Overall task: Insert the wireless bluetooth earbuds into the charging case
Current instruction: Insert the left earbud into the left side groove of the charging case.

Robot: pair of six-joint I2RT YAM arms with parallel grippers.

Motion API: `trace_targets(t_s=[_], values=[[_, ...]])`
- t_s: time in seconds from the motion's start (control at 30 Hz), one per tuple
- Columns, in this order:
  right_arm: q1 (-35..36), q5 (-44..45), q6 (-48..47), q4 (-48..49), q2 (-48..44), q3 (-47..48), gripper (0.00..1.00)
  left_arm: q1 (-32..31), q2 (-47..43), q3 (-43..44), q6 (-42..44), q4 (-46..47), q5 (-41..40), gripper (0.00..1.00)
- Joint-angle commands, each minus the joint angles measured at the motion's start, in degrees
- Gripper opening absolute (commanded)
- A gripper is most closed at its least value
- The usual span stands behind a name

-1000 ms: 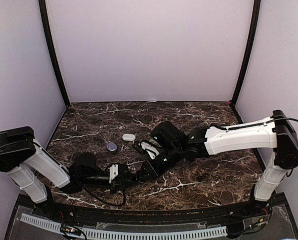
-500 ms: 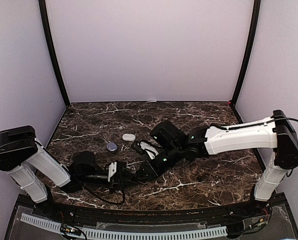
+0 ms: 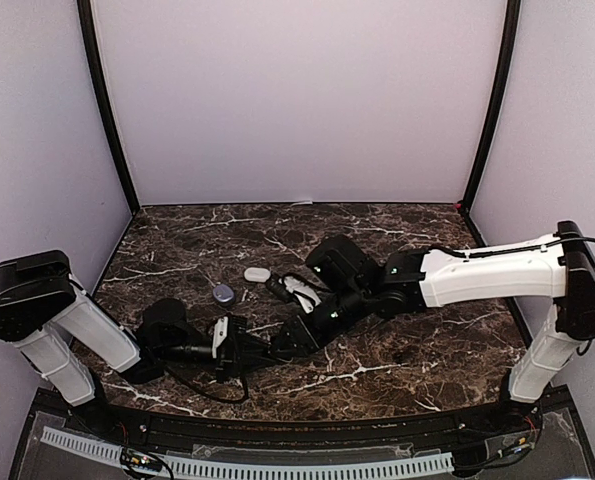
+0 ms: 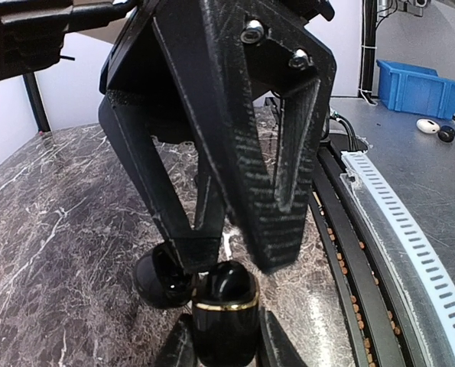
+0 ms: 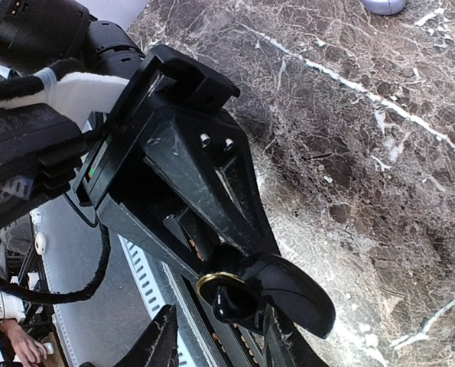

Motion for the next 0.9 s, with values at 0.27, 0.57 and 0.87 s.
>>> trace_targets(t_s=[0.27,0.57,0.87], values=[[-0.07,3.18,-0.67,2.22,-7.60,-2.84,0.37,1.12,-0.91,-1.12,-1.78,5.01,1.38,0.08],[-0.13,5.55,-0.94,5.78,-10.70,-6.76,0.16,1.97,-1.36,-1.27,-3.23,5.53,1.25,0.08],[-0.15,4.07,-1.45,8.00,-4.66,-3.66,0.00,1.97,-1.31,-1.10,-2.50,4.87,1.58,0.08]])
